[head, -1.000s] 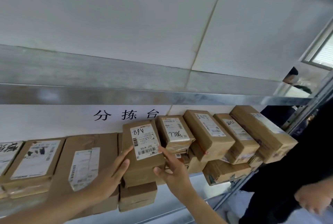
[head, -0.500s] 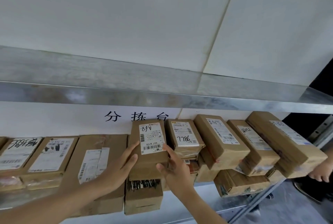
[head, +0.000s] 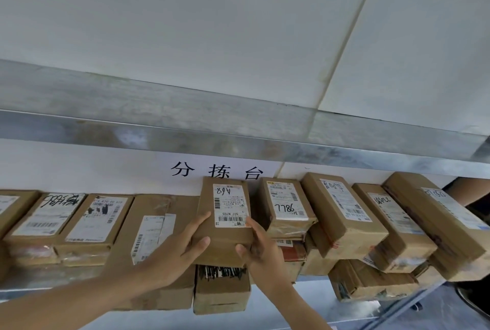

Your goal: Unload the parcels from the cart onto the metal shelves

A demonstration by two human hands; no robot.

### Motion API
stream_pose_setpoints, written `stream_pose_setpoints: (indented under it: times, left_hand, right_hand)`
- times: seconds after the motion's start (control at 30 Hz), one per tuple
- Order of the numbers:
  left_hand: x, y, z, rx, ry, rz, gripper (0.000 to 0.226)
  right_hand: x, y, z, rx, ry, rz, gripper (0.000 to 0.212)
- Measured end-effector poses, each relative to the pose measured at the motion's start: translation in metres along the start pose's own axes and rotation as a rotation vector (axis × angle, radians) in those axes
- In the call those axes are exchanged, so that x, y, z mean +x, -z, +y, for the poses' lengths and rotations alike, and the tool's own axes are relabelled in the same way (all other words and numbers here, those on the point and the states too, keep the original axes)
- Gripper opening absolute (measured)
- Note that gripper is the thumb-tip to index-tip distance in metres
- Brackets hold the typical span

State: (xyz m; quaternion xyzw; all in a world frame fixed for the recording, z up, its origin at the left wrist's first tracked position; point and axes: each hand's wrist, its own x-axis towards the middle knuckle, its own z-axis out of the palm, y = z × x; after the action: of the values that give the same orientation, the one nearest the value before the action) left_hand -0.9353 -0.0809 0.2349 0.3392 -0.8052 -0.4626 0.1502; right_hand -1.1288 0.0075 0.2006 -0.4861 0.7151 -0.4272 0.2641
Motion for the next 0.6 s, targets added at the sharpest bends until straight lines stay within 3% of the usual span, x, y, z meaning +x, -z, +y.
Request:
stream_pose_setpoints:
  times: [0.33,0.6]
  left_hand:
    - [0.012,-0.002,-0.003,0.035,0.003,-0.036,0.057]
    - [-0.004,0.013,0.003,0.347,0.031,0.063,0.075]
  right_hand:
    - [-0.003,0.01,-0.011,-0.377,0.148,0.079,0.057]
    - [-0.004,0.009,-0.034,-0.371,0.278,0.133,0.037]
